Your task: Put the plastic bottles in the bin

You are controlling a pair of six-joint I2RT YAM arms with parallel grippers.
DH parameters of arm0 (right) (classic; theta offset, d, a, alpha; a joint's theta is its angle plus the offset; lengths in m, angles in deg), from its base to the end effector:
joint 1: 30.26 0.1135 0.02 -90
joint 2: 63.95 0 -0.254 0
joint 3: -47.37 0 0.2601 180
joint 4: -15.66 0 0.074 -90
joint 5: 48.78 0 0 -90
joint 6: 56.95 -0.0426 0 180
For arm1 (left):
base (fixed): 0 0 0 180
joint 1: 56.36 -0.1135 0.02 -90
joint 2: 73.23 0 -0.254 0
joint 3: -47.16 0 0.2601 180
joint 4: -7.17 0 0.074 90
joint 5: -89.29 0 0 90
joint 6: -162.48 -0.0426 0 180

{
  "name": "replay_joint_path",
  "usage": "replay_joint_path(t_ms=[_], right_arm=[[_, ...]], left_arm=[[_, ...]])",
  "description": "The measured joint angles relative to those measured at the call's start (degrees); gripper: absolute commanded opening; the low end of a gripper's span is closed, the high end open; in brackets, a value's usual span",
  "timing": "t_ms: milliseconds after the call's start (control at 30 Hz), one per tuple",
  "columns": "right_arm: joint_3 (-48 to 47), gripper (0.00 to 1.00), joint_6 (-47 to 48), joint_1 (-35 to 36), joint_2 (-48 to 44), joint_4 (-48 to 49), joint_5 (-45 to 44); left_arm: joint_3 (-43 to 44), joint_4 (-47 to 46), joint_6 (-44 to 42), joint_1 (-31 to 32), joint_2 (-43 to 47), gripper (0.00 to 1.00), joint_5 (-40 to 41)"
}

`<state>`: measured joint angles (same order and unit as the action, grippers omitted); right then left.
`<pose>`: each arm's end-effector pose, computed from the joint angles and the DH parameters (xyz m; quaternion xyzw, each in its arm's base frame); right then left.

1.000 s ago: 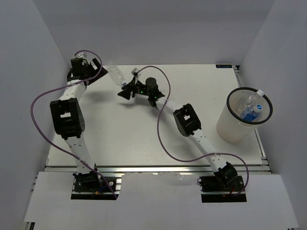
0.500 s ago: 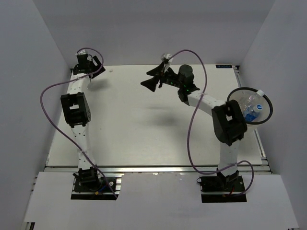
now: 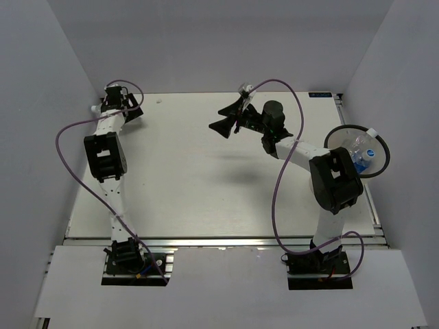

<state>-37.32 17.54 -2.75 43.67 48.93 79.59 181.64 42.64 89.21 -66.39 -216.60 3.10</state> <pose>0.3799 0.2277 0.2735 -0.3142 0.5752 0.4618 0.5976 0.5550 0.1010 0.1434 -0.2257 0.8932 0.0079 0.3888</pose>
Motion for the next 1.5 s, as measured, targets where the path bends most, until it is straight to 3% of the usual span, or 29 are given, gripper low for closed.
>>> replay_joint_path(t_ms=[333,467,833,1133,1267,1333,1367,1467,1500], right_arm=[[0.0,0.89,-0.33,0.0,0.0,-0.2,0.55],[0.0,0.89,0.9,0.0,0.0,-1.22,0.22],[1.95,0.89,7.52,-0.02,-1.81,-6.86,-3.85],[4.13,0.89,10.56,-0.02,-3.89,-8.26,-7.34],[5.49,0.89,11.21,-0.02,-4.74,-8.85,-8.46],[5.99,0.9,11.41,-0.02,-5.2,-9.2,-8.85],[6.27,0.89,11.45,-0.02,-5.49,-9.22,-9.14],[7.5,0.89,11.43,-0.02,-6.56,-9.16,-9.84],[8.11,0.89,11.43,-0.02,-7.02,-9.14,-9.94]], left_arm=[[-17.16,-2.58,8.55,0.07,13.16,0.98,2.73],[-18.67,-4.37,14.82,0.0,16.85,0.98,6.01],[-8.13,-8.02,30.47,-1.9,9.55,0.98,8.17],[2.32,-7.21,36.37,-3.06,-2.97,0.98,10.78],[3.74,-8.02,38.05,-3.43,-4.17,0.98,10.75],[3.72,-8.2,38.47,-3.48,-4.24,0.94,10.64],[3.72,-8.2,38.58,-3.56,-4.24,0.81,10.54],[3.56,-7.8,38.42,-3.65,-4.26,0.6,10.21],[3.5,-7.78,38.21,-3.65,-4.26,0.48,10.1]])
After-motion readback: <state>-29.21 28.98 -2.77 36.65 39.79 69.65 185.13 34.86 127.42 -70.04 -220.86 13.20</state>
